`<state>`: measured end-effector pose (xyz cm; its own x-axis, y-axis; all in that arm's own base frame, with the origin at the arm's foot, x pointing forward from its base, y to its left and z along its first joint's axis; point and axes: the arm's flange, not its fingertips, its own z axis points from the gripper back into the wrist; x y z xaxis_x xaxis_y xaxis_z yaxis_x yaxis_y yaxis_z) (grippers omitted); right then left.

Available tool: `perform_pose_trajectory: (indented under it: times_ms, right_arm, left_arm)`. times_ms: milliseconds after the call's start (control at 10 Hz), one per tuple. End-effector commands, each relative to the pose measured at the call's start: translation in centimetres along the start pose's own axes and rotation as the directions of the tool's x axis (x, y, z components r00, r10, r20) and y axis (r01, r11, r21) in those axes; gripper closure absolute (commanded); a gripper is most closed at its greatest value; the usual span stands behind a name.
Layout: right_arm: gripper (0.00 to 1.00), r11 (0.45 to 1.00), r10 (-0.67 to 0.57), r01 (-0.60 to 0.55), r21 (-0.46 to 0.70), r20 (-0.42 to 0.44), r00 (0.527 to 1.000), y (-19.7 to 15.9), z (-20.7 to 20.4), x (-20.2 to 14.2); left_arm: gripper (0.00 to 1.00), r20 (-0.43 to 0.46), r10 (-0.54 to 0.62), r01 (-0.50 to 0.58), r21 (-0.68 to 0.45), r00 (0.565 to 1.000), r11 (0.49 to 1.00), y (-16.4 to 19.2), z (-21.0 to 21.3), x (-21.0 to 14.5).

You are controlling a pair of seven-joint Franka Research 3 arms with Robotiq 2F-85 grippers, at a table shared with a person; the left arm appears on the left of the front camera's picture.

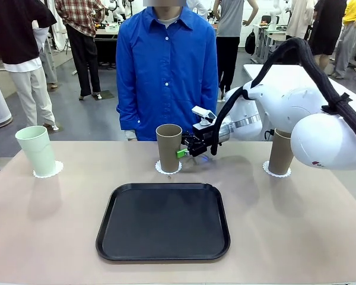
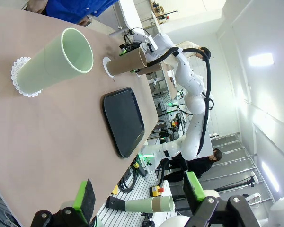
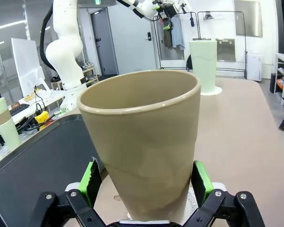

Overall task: Place coasters on the table and set cups on them.
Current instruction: Take one Reusable plastic cup from the Flat Tray and place it on a coaster set by the human.

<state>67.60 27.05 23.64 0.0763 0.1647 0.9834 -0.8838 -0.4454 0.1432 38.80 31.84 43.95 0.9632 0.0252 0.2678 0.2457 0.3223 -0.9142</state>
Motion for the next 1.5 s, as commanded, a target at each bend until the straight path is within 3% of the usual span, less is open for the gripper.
perform_pose_trajectory:
  times_ms: [0, 400, 700, 1100, 1400]
  right_arm:
    - [0.0, 1.0, -0.015, 0.015, 0.011, -0.002, 1.0, -0.7, 1.2, 0.7]
    - [0.0, 0.999, -0.015, 0.015, -0.049, -0.001, 1.0, -0.6, 2.9, 0.9]
    - [0.0, 0.994, -0.009, 0.004, -0.111, -0.048, 0.999, 1.2, 4.7, 2.8]
    - [0.0, 0.963, -0.06, 0.01, -0.271, -0.178, 0.982, 4.9, 8.4, 8.1]
    - [0.0, 0.889, -0.262, 0.102, -0.446, -0.313, 0.913, 8.3, 8.8, 13.8]
  left_arm:
    - [0.0, -0.003, -0.007, 0.007, -0.004, 1.0, 1.0, -0.2, 0.2, -0.1]
    - [0.0, -0.003, -0.007, 0.007, -0.004, 1.0, 1.0, -0.2, 0.2, -0.1]
    - [0.0, -0.003, -0.007, 0.007, -0.004, 1.0, 1.0, -0.2, 0.2, -0.1]
    - [0.0, -0.003, -0.007, 0.007, -0.004, 1.0, 1.0, -0.2, 0.2, -0.1]
    - [0.0, -0.003, -0.007, 0.007, -0.004, 1.0, 1.0, -0.2, 0.2, -0.1]
